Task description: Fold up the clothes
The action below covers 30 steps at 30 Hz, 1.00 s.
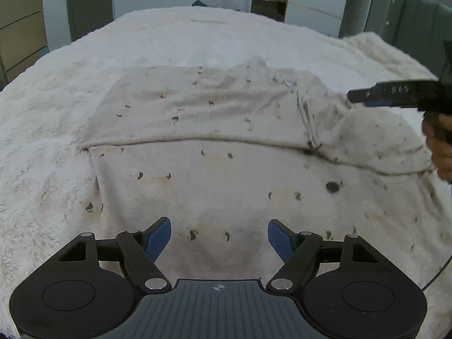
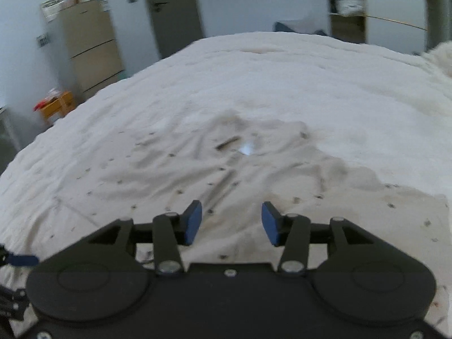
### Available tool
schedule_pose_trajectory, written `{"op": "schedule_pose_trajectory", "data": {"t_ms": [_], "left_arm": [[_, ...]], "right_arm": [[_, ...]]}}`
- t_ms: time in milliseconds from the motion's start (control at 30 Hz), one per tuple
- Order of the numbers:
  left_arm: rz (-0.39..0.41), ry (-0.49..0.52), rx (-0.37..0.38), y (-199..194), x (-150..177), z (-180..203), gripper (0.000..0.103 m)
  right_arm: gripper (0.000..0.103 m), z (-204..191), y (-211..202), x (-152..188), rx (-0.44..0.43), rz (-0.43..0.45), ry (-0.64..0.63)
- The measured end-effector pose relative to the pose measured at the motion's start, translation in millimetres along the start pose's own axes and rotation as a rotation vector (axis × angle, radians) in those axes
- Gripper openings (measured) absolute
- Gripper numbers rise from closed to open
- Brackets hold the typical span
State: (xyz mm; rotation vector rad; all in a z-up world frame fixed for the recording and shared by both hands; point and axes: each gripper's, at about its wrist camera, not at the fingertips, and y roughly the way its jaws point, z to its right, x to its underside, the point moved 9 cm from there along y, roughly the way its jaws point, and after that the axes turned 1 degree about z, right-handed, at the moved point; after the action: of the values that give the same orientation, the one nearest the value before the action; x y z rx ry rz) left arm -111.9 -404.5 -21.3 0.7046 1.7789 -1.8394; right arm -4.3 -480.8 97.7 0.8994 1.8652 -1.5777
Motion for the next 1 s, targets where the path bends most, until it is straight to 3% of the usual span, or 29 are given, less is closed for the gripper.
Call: {"op": "schedule_pose_trajectory", "data": {"t_ms": [133, 233, 333, 467, 567, 700, 833, 1000], "left_arm": [[-0.009, 0.012, -0.010, 3, -1, -7, 0.073], [-0.023, 0.023, 0.057, 5, 0, -9, 0.073], [-0.035, 0.050, 0.118, 4, 2, -5, 0.073], [-0.044, 0.110, 0.189, 2, 4, 7, 0.073], [-0.029, 0.161, 0.225, 0, 2, 19, 0.073], [0.017, 0.227, 0.254, -6, -5, 35, 0.076], [0.049, 0.269, 0.254, -7, -12, 45, 0.077], [0.069, 0.304, 0.311, -8, -24, 60, 0.077]], "right_arm": [[0.046, 7, -3, 9, 0.070, -0.007, 0.014], [0.046, 13, -15, 15, 0.073, -0.030, 0.083], [0.055, 24, -42, 21, 0.064, -0.020, 0.184], [0.068, 41, -79, 40, 0.154, -0.017, 0.253], [0.069, 50, -112, 73, 0.231, -0.040, 0.291], [0.069, 49, -135, 108, 0.263, -0.074, 0.327], [0.069, 43, -156, 124, 0.288, -0.065, 0.375], [0.069, 27, -179, 132, 0.266, -0.059, 0.428]]}}
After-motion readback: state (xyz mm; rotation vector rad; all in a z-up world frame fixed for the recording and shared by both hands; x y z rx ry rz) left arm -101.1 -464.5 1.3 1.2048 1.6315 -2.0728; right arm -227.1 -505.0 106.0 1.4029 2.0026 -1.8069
